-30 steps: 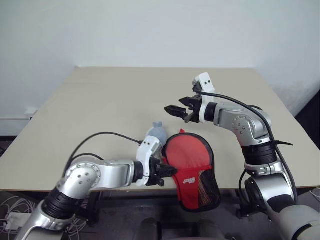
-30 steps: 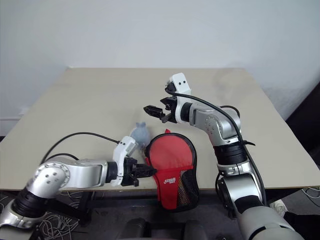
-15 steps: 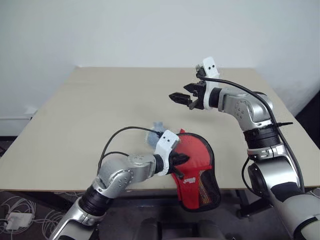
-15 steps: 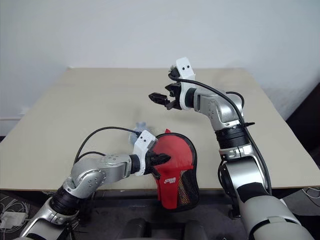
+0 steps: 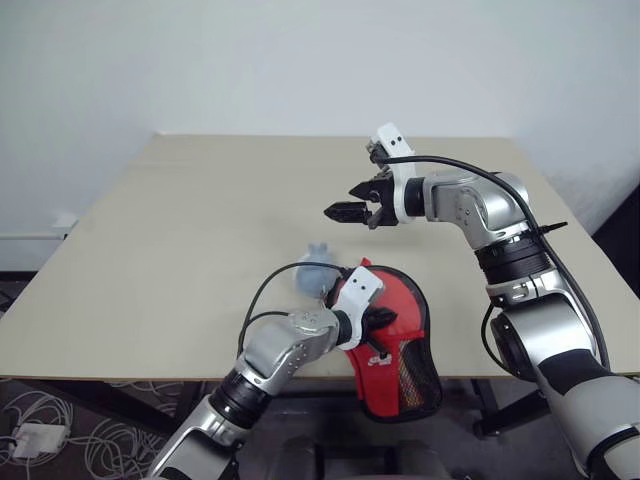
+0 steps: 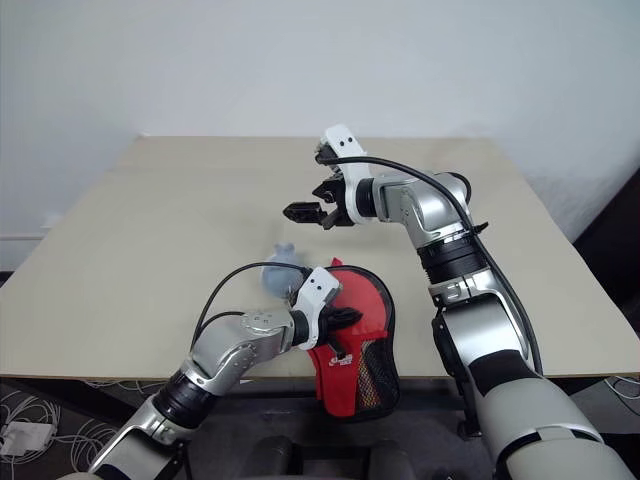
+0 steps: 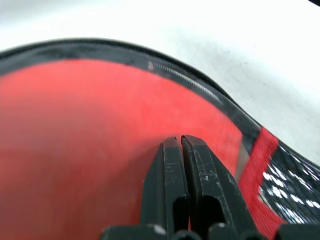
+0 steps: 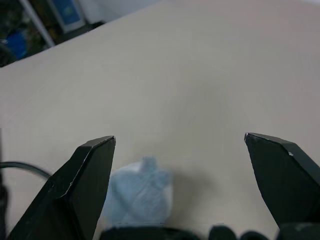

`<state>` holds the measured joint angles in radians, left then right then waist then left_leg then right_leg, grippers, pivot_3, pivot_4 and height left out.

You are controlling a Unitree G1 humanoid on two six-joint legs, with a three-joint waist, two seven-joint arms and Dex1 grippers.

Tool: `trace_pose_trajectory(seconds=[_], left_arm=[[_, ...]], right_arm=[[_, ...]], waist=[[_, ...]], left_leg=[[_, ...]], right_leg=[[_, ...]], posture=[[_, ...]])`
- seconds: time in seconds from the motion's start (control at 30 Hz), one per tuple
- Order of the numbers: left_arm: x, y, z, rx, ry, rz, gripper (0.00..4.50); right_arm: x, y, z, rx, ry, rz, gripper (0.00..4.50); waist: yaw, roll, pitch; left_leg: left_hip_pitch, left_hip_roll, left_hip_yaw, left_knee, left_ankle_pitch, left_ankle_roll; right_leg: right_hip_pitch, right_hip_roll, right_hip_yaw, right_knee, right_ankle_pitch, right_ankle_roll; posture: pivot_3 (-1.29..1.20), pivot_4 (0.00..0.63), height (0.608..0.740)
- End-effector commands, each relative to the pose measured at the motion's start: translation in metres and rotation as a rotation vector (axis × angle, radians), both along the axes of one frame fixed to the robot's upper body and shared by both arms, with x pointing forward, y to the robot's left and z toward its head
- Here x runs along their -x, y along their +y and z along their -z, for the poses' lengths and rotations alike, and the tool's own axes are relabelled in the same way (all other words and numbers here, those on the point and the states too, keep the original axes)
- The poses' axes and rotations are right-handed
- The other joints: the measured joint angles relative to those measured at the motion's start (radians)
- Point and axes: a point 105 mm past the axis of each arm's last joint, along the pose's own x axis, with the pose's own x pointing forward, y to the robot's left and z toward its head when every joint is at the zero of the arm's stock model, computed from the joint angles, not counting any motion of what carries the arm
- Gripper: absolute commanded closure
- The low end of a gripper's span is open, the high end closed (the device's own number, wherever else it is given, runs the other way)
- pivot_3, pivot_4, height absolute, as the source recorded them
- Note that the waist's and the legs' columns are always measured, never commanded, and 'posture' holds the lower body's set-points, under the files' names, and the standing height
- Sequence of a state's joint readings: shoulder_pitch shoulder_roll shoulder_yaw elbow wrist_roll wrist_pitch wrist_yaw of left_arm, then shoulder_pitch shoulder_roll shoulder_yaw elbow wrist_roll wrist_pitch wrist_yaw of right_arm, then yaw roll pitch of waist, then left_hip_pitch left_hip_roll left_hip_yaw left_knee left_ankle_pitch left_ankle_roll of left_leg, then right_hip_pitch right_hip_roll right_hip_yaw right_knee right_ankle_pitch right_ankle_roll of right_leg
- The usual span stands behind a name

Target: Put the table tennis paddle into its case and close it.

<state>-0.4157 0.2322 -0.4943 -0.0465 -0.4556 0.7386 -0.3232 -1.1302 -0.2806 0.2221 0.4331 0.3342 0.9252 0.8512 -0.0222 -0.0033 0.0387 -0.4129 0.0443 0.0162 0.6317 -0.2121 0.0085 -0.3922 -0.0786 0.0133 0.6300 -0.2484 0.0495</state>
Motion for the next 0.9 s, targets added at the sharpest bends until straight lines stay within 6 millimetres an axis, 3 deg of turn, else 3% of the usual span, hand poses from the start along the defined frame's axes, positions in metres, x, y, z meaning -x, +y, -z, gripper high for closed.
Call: trace_pose_trajectory(seconds=[0.03,0.23,0.47,0.9], left_arm=[[-0.005,0.004,0.015,-0.075,-0.017,-0.003,4.46],[-0.007,0.002,0.022,-0.121,-0.099,0.038,4.46],[0.002,0.000,0.038,-0.172,-0.058,0.117,4.46],[0.009,-0.006,0.047,-0.130,-0.021,0.128,4.46]], right_arm=[[0.010,0.011,-0.012,0.033,-0.018,-0.115,0.00],[0.014,0.020,-0.003,0.126,-0.030,-0.223,0.00],[0.012,0.037,0.000,0.188,-0.072,-0.305,0.00],[0.002,0.063,0.002,0.236,-0.072,-0.311,0.00]], waist=[[0.000,0.000,0.000],[0.000,0.000,0.000],[0.000,0.000,0.000],[0.000,-0.003,-0.002]], left_leg=[[0.000,0.000,0.000,0.000,0.000,0.000],[0.000,0.000,0.000,0.001,0.000,0.000],[0.001,0.000,0.000,0.005,-0.001,0.000],[0.001,0.000,-0.001,0.007,-0.001,0.000]], right_leg=[[0.000,0.000,0.000,0.000,0.000,0.000],[0.000,0.000,0.000,0.002,0.000,0.000],[-0.001,0.000,0.000,0.009,-0.001,0.001],[0.000,0.000,0.000,0.011,-0.001,0.001]], posture=[[0.00,0.000,0.740],[0.00,0.000,0.740],[0.00,0.000,0.740],[0.00,0.000,0.740]])
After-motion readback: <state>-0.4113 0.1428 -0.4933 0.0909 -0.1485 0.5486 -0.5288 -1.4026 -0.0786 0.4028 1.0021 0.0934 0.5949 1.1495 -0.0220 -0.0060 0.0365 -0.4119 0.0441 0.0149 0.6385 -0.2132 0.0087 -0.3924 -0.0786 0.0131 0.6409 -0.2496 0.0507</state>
